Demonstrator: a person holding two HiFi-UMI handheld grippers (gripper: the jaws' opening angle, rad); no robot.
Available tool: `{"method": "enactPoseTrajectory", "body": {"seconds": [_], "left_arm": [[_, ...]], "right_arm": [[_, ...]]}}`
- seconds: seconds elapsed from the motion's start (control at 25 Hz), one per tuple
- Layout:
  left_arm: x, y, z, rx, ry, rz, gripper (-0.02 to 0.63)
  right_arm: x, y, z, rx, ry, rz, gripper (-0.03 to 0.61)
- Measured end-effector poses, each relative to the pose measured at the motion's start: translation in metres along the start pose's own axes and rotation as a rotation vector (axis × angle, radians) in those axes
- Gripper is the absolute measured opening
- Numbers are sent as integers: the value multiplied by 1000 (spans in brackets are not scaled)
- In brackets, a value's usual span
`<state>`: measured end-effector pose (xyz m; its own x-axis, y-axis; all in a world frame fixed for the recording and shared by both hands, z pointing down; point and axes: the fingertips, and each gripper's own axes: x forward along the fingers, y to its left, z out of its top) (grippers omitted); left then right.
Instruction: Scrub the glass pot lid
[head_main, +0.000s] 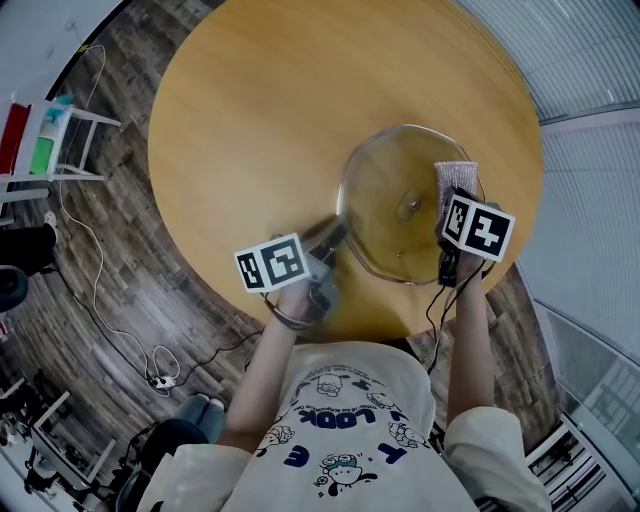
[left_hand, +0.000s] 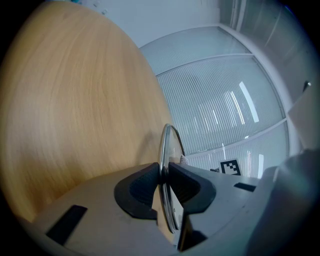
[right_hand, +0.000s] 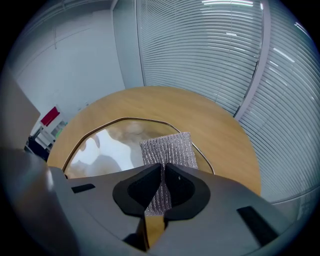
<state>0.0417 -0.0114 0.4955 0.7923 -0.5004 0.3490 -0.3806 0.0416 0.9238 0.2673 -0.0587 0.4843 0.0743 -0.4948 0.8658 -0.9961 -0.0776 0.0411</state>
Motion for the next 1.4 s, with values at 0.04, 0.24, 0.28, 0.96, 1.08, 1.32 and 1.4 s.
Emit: {"method": "enactPoseTrajectory", "body": {"seconds": [0.04, 0.24, 0.28, 0.96, 1.08, 1.32, 1.4], "left_arm": [[0, 0, 0, 0, 0, -1, 74], [-2, -2, -1, 2, 2, -4, 74], [-2, -2, -2, 2, 2, -4, 74], [-2, -2, -4, -3, 4, -12, 74], [-2, -1, -3, -4, 2, -12, 74], [-1, -1, -4, -7, 0, -10, 74], [-2, -1, -4, -7, -1, -11, 74]], "right_arm": [[-1, -1, -1, 3, 1, -3, 43], [-6, -6, -7, 15, 15, -13, 43], [-6, -6, -8, 20, 19, -13, 43], [-12, -10, -23, 93, 46, -5, 43], [-13, -8, -26, 97, 59, 5, 43], [-15, -6, -32, 95, 71, 15, 43], [-17, -4, -35, 95, 76, 20, 43]]}}
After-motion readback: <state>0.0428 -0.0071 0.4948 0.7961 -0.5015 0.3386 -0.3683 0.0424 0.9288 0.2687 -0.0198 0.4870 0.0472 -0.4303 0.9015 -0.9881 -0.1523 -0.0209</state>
